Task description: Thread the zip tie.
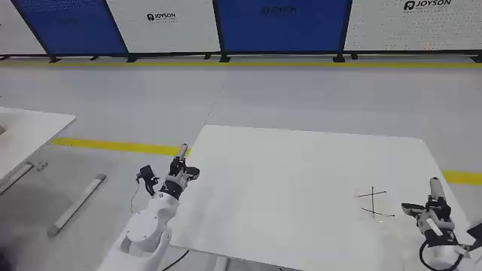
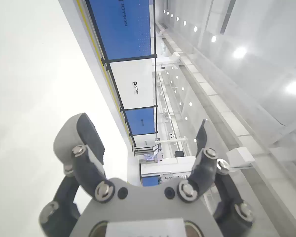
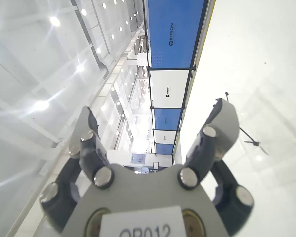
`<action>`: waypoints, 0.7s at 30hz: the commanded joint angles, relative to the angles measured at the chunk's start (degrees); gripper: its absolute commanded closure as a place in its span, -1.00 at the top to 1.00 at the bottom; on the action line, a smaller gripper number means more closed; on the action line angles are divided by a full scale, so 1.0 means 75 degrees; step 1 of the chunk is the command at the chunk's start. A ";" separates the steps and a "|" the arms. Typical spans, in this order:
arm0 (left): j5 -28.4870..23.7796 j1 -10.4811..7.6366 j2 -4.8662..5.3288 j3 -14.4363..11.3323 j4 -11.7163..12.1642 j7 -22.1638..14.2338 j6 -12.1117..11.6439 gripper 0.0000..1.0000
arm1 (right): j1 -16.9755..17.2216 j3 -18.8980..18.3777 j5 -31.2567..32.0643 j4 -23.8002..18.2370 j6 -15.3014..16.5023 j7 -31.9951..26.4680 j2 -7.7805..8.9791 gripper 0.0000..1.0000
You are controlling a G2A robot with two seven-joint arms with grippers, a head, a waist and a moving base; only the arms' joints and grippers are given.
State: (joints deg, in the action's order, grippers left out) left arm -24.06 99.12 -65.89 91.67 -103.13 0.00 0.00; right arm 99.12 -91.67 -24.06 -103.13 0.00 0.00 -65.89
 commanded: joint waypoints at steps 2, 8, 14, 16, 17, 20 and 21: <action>0.0000 0.0000 0.0000 0.0000 0.0000 0.0000 0.0000 0.57 | 0.0000 0.0000 0.0000 0.0000 0.0000 0.0000 0.0000 0.57; 0.0000 0.0000 0.0000 0.0000 0.0000 0.0000 0.0000 0.57 | 0.0000 0.0000 0.0000 0.0000 0.0000 0.0000 0.0000 0.57; 0.0000 0.0000 0.0000 0.0000 0.0000 0.0000 0.0000 1.00 | 0.0091 -0.0279 0.0155 0.0054 0.0346 -0.0710 0.0041 1.00; 0.0000 0.0000 0.0000 0.0000 0.0000 0.0000 0.0000 1.00 | 0.0172 -0.0526 0.0252 0.0066 0.0522 -0.1405 0.0089 1.00; 0.0000 0.0000 0.0000 0.0000 0.0000 0.0000 0.0000 1.00 | 0.0201 -0.0638 0.0268 0.0064 0.0556 -0.1651 0.0107 1.00; 0.0000 0.0000 0.0000 0.0000 0.0000 0.0000 0.0000 1.00 | 0.0267 -0.0994 0.0586 0.0059 0.0674 -0.2994 0.0212 1.00; 0.0000 0.0000 0.0000 0.0000 0.0000 0.0000 0.0000 1.00 | 0.0264 -0.1121 0.0780 0.0075 0.0694 -0.3658 0.0266 1.00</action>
